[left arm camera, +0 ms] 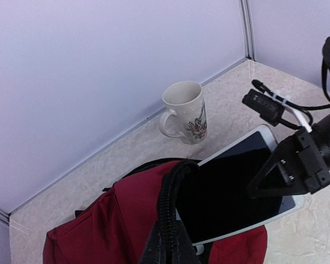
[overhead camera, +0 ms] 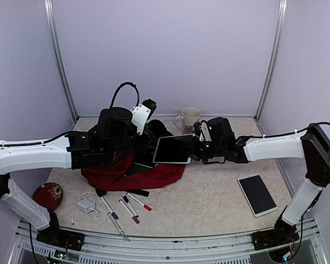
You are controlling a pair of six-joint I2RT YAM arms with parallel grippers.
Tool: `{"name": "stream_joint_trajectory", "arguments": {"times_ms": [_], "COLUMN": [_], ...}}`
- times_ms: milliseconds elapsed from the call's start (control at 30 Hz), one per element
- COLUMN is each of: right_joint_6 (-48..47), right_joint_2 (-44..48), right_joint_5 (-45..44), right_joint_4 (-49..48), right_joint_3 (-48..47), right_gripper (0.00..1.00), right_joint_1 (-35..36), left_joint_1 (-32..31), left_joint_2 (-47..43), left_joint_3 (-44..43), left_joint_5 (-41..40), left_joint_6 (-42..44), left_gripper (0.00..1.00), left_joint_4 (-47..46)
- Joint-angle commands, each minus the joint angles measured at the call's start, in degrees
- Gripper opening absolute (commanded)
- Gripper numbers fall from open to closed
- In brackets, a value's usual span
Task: Pack the student bag
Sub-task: Place the iPad in the largest pocket of the bag.
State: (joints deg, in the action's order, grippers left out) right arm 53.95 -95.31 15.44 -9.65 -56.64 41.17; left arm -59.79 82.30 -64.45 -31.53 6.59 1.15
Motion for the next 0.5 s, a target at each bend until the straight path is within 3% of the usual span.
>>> {"name": "stream_joint_trajectory", "arguments": {"times_ms": [0,400,467], "right_joint_6": [6.3,11.4,12.3], "right_joint_2": [-5.7,-32.1,-34.5], "right_joint_5": [1.0,5.3,6.0], "right_joint_4": [-14.1,-7.1,-6.9], "right_joint_3": [-8.5,-36.5,-38.6], "right_gripper": [0.00,0.00,0.05], "right_joint_1": [0.3,2.4,2.6], "left_joint_1": [-1.2,0.1,0.3], "left_joint_2": [0.5,1.7,1.8], "left_joint_3": [-1.3,-1.4,-1.2], "left_joint_5": [0.5,1.4,1.7], "left_joint_6": [2.8,3.3,3.2], "left_gripper": [0.00,0.00,0.00], "left_joint_4": [-4.9,-5.7,-5.7]}}
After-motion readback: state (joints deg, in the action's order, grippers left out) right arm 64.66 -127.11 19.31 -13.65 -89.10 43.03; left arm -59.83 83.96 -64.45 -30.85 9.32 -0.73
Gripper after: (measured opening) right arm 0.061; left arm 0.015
